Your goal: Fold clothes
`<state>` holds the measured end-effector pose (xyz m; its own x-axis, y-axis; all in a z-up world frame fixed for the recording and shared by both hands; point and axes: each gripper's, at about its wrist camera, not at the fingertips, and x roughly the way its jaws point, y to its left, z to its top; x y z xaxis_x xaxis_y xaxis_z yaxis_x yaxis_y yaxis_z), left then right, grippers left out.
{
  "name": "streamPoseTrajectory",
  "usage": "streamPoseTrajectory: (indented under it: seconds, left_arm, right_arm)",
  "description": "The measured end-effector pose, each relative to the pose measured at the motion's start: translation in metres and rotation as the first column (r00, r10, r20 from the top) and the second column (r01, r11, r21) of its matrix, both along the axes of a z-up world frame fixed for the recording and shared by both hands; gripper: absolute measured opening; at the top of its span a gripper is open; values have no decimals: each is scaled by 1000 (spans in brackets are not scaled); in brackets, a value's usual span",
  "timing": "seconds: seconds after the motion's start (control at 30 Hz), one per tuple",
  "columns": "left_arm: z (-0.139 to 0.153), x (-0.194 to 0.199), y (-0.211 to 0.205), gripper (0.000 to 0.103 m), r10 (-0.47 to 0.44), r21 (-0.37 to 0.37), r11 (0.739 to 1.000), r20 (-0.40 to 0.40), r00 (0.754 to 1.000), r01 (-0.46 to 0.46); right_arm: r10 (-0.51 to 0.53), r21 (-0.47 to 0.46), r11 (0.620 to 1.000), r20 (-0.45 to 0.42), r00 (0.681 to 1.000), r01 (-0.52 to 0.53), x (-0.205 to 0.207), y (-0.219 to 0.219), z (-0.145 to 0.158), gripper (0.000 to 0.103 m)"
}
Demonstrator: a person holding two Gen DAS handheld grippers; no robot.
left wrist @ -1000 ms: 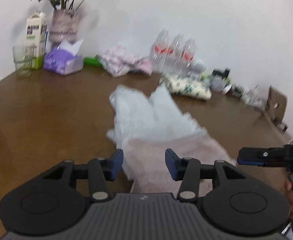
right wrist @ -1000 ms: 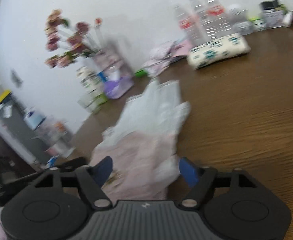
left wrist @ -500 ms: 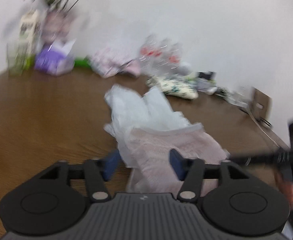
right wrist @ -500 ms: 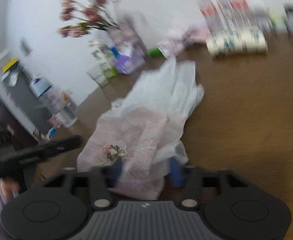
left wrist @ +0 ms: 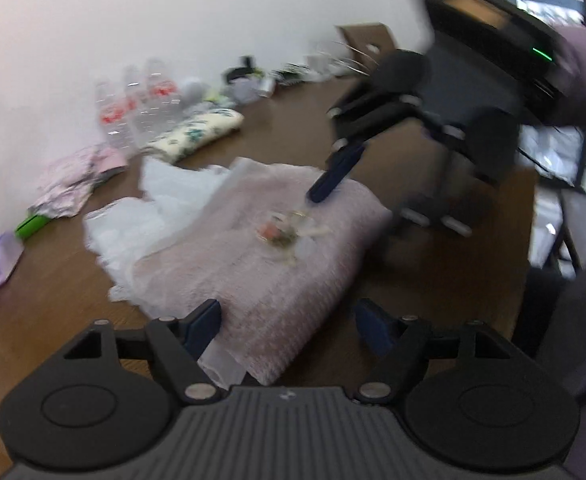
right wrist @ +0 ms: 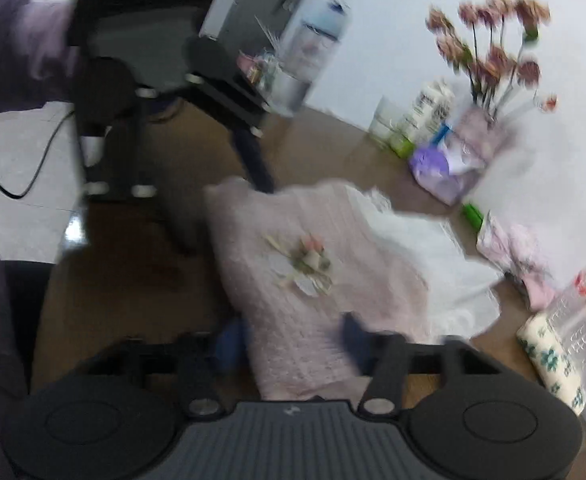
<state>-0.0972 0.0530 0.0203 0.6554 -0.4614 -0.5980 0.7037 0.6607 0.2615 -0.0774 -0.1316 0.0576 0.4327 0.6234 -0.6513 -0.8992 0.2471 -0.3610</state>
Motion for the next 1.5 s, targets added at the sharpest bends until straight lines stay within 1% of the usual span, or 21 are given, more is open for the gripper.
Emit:
streamPoseTrajectory:
  seconds: [0.13, 0.2, 0.37, 0.4, 0.47, 0.5, 0.53, 0.57, 0.63, 0.7, 0.73, 0.77, 0.83, 0.9, 1.03, 1.23, 1.3, 1.33, 1.4, 1.47, 1.5]
  left_arm:
    - [-12, -10, -12, 92, -49, 124, 992, 164, 985, 29]
    - [-17, -16, -15, 92, -131, 177, 980, 224, 966, 92]
    - [-14, -14, -13, 89, -243, 231, 954, 234, 941, 188]
    - [-15, -13, -11, 83, -262, 239, 949, 228, 938, 207]
    - [-17, -12, -9, 56, -300, 255, 936, 215, 929, 243]
    - [-15, -10, -7, 30, -311, 234, 934, 173, 934, 268]
    - [-12, -7, -5, 20, -323, 211, 933, 129, 938, 292]
    - [-6, -4, -3, 20, -325, 155, 938, 92, 941, 309]
    - [5, 6, 3, 16, -312, 51, 949, 10, 950, 311]
    - [13, 17, 7, 15, -305, -20, 952, -61, 950, 304]
    - [16, 21, 9, 15, -306, -43, 952, -79, 949, 303]
    - [20, 27, 10, 15, -311, -71, 950, -109, 944, 305]
    - [28, 40, 12, 15, -328, -128, 942, -167, 930, 309]
    - [34, 57, 13, 15, -340, -178, 937, -249, 907, 302]
    - [36, 80, 15, 15, -326, -255, 935, -340, 882, 247]
    - [45, 106, 22, 15, -356, -375, 908, -447, 821, 189]
    - [47, 109, 25, 15, -383, -397, 896, -462, 800, 200]
    - [45, 113, 25, 15, -397, -406, 891, -477, 784, 203]
    - [40, 119, 24, 15, -417, -425, 883, -515, 749, 199]
    - [36, 123, 30, 17, -386, -441, 886, -525, 759, 145]
    - [35, 125, 34, 22, -369, -448, 886, -530, 763, 118]
  right_arm:
    - [-19, 26, 999, -124, 992, 22, 19, 0, 12, 16]
    - [-11, 53, 998, -174, 985, 20, 25, -5, 22, 14]
    - [55, 133, 991, -329, 943, -11, 37, -27, 42, 13]
    - [70, 145, 989, -356, 932, -19, 36, -34, 44, 13]
    - [99, 177, 984, -424, 900, -25, 36, -46, 47, 13]
    - [106, 197, 980, -460, 882, -15, 36, -52, 49, 13]
    - [111, 214, 977, -488, 866, -4, 35, -58, 51, 13]
    - [104, 219, 976, -475, 874, 3, 30, -61, 53, 14]
    - [90, 228, 974, -450, 888, 17, 20, -68, 58, 28]
    - [81, 260, 965, -386, 919, 24, 5, -77, 63, 86]
    - [79, 282, 959, -338, 938, 20, -4, -81, 64, 94]
    - [83, 290, 957, -283, 955, 3, -12, -82, 61, 95]
    - [86, 295, 955, -168, 982, -33, -28, -81, 53, 94]
    - [51, 193, 980, -2, 999, -49, -37, -70, 34, 93]
    - [83, 89, 992, 85, 993, -91, -47, -62, 7, 91]
    - [65, 83, 993, 220, 973, -86, -53, -61, -4, 91]
    - [71, 72, 993, 270, 960, -93, -47, -60, -9, 83]
    - [85, 71, 992, 247, 965, -106, -40, -60, -10, 74]
    - [132, 68, 988, 92, 987, -138, -22, -59, -6, 13]
    - [137, 133, 985, -194, 971, -113, 8, -61, 2, 15]
    - [138, 181, 980, -335, 932, -80, 23, -64, 5, 15]
